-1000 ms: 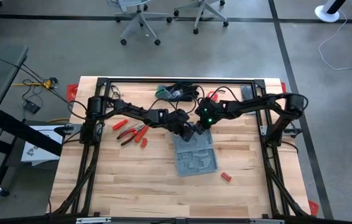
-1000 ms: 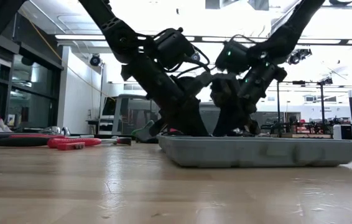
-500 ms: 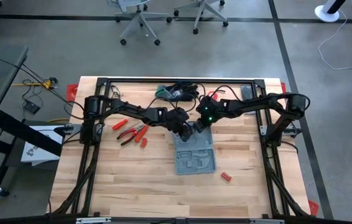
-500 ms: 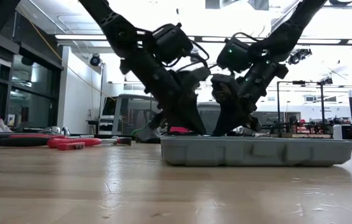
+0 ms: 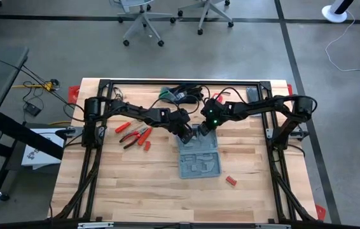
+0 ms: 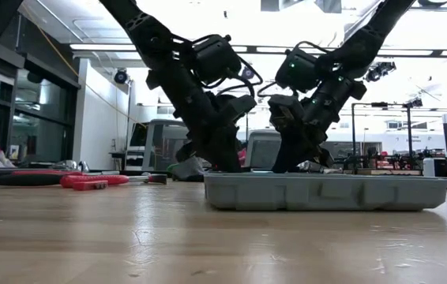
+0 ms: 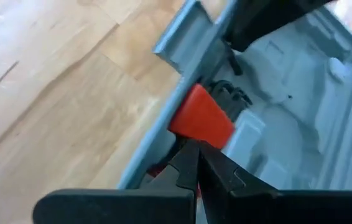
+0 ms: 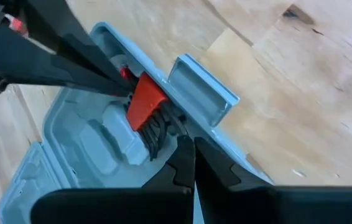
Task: Prefit tool cases
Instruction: Put the set of hex keys into the tool case
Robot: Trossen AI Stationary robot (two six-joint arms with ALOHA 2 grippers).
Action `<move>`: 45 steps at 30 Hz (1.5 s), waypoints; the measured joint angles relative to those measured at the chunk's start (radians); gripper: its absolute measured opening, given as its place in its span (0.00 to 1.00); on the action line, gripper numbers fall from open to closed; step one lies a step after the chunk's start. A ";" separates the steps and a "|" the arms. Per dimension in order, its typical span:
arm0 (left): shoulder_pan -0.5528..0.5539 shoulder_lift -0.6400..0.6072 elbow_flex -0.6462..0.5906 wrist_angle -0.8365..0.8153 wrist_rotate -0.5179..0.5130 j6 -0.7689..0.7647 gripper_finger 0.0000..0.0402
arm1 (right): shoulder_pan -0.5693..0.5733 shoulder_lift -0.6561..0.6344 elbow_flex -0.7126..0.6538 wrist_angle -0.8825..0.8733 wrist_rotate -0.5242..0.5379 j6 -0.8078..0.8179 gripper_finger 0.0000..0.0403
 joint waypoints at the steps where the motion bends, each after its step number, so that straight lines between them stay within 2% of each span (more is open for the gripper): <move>1: 0.000 0.001 0.000 -0.010 -0.001 0.000 0.00 | 0.000 0.000 0.000 0.000 0.000 0.000 0.00; 11: -0.008 0.013 0.001 -0.017 -0.026 -0.003 0.00 | 0.022 0.066 0.002 0.051 -0.043 0.050 0.00; 33: -0.009 0.045 0.001 0.139 -0.007 -0.047 0.00 | 0.024 0.071 -0.001 0.072 -0.054 0.068 0.00; 41: -0.009 0.052 0.004 0.153 -0.004 -0.056 0.00 | 0.025 0.072 0.000 0.079 -0.056 0.052 0.00; 45: -0.009 0.028 0.003 0.118 -0.008 -0.014 0.00 | 0.013 0.072 0.001 0.078 -0.071 0.052 0.00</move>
